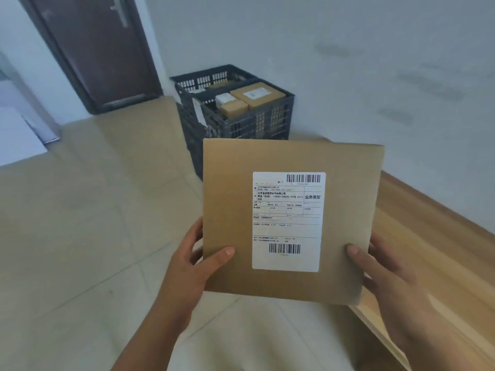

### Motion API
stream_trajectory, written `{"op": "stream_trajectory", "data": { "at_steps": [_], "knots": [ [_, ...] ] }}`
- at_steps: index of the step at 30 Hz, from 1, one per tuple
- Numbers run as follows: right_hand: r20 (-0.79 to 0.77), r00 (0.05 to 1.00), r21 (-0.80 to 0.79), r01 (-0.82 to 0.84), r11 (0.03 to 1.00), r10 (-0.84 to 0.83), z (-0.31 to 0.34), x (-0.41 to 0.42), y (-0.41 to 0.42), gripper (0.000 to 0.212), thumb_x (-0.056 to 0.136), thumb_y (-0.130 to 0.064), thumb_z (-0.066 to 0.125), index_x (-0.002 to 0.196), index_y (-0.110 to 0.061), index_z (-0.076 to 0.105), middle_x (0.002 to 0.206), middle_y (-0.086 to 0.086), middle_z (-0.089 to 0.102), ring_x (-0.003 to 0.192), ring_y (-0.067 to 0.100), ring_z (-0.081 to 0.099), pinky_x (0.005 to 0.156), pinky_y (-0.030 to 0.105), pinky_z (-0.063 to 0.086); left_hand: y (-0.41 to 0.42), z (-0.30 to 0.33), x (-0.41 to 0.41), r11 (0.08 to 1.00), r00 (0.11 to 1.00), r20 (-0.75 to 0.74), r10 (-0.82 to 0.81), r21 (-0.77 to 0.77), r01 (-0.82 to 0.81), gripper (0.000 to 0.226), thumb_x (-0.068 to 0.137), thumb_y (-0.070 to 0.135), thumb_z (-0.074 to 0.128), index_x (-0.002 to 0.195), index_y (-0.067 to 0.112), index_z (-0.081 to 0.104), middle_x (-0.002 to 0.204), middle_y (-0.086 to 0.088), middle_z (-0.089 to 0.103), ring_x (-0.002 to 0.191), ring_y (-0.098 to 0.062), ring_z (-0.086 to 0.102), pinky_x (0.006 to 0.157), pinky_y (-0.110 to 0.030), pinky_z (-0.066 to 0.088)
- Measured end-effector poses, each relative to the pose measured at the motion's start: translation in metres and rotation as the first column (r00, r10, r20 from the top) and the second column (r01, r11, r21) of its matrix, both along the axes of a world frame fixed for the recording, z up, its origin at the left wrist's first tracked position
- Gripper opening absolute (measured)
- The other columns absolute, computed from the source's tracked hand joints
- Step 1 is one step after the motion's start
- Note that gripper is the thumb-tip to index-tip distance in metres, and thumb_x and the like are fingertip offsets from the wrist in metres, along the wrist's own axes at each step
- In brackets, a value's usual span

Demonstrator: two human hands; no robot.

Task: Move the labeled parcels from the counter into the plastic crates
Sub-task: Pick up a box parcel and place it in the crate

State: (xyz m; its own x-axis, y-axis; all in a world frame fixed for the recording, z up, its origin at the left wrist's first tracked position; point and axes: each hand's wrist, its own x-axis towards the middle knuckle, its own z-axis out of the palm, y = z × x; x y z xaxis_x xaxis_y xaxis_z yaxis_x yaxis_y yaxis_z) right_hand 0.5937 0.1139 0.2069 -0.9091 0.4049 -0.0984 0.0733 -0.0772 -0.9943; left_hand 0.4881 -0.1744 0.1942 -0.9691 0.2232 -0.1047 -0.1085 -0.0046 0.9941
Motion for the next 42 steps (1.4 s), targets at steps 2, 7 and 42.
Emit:
{"op": "stream_trajectory", "data": {
  "at_steps": [2, 7, 42],
  "knots": [
    [0.013, 0.996, -0.013, -0.089, 0.996, 0.090, -0.005, -0.029, -0.031, 0.057, 0.077, -0.045, 0.073, 0.133, -0.041, 0.068, 0.129, -0.008, 0.073, 0.113, 0.013, 0.073, 0.090, 0.043, 0.052, -0.039, -0.004, -0.008, 0.997, 0.997, 0.016, 0.073, 0.005, -0.073, 0.081, 0.061, 0.051, 0.084, 0.138, 0.051, 0.057, 0.136, 0.020, 0.066, 0.117, -0.010, 0.069, 0.084, -0.029, 0.057],
    [0.041, 0.979, 0.008, -0.202, 0.979, 0.201, -0.007, -0.089, -0.085, 0.054, 0.079, -0.047, 0.072, 0.133, -0.045, 0.067, 0.124, -0.010, 0.075, 0.109, 0.010, 0.073, 0.087, 0.039, 0.053, -0.102, -0.007, -0.031, 0.979, 0.977, 0.068, 0.203, -0.006, -0.203, 0.082, 0.059, 0.053, 0.084, 0.137, 0.052, 0.058, 0.135, 0.019, 0.066, 0.115, -0.011, 0.070, 0.085, -0.033, 0.057],
    [0.109, 0.907, -0.159, -0.388, 0.908, 0.407, -0.024, -0.720, -0.288, 0.052, 0.076, -0.032, 0.076, 0.128, -0.033, 0.070, 0.115, -0.003, 0.079, 0.099, 0.015, 0.076, 0.083, 0.038, 0.056, -0.317, -0.020, -0.569, 0.892, 0.892, 0.039, 0.451, -0.046, -0.449, 0.072, 0.059, 0.049, 0.085, 0.128, 0.047, 0.066, 0.132, 0.016, 0.070, 0.111, -0.010, 0.072, 0.090, -0.036, 0.051]
  ]
}}
